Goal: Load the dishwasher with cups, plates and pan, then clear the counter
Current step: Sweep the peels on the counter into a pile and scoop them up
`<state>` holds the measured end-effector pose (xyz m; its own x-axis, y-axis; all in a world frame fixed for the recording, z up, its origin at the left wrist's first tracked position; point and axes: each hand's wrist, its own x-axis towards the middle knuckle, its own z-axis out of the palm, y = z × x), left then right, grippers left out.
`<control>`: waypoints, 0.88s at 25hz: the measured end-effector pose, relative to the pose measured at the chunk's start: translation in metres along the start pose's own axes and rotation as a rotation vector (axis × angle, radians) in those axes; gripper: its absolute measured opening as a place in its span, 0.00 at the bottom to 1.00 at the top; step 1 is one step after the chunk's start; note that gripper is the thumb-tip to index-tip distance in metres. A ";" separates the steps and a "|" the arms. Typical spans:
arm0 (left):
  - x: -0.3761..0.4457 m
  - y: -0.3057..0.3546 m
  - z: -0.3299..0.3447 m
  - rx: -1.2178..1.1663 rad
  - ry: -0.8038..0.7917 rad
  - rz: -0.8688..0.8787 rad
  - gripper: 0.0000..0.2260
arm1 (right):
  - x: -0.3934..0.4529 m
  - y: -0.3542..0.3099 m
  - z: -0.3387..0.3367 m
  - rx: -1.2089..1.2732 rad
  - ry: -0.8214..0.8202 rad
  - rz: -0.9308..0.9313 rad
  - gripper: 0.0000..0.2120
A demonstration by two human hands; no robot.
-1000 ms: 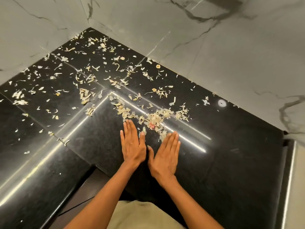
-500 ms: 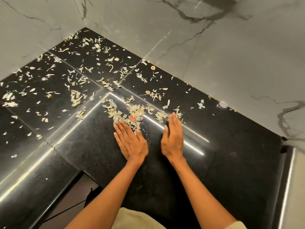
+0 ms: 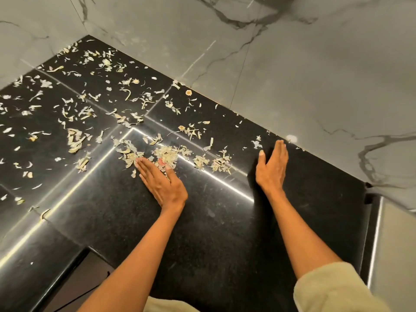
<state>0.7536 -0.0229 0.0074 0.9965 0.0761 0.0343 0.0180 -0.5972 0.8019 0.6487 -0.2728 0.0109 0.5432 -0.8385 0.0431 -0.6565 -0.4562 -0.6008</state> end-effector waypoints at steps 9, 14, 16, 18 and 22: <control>0.025 -0.025 -0.020 -0.028 0.038 0.052 0.30 | -0.015 -0.068 0.050 0.110 -0.300 -0.371 0.29; 0.026 -0.028 -0.018 0.035 0.007 0.061 0.31 | -0.007 -0.029 0.024 0.156 0.271 -0.173 0.19; 0.026 -0.030 -0.018 0.057 -0.003 0.069 0.32 | 0.014 -0.002 0.001 0.033 0.344 0.017 0.22; 0.025 -0.031 -0.017 0.072 -0.010 0.080 0.32 | 0.029 0.017 -0.016 -0.073 0.276 0.179 0.24; 0.024 -0.030 -0.016 0.089 -0.020 0.090 0.32 | 0.025 0.017 -0.013 -0.111 0.127 0.144 0.27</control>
<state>0.7761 0.0100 -0.0065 0.9959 0.0032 0.0908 -0.0653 -0.6697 0.7398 0.6448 -0.3054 0.0124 0.3740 -0.9250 0.0675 -0.7802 -0.3531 -0.5164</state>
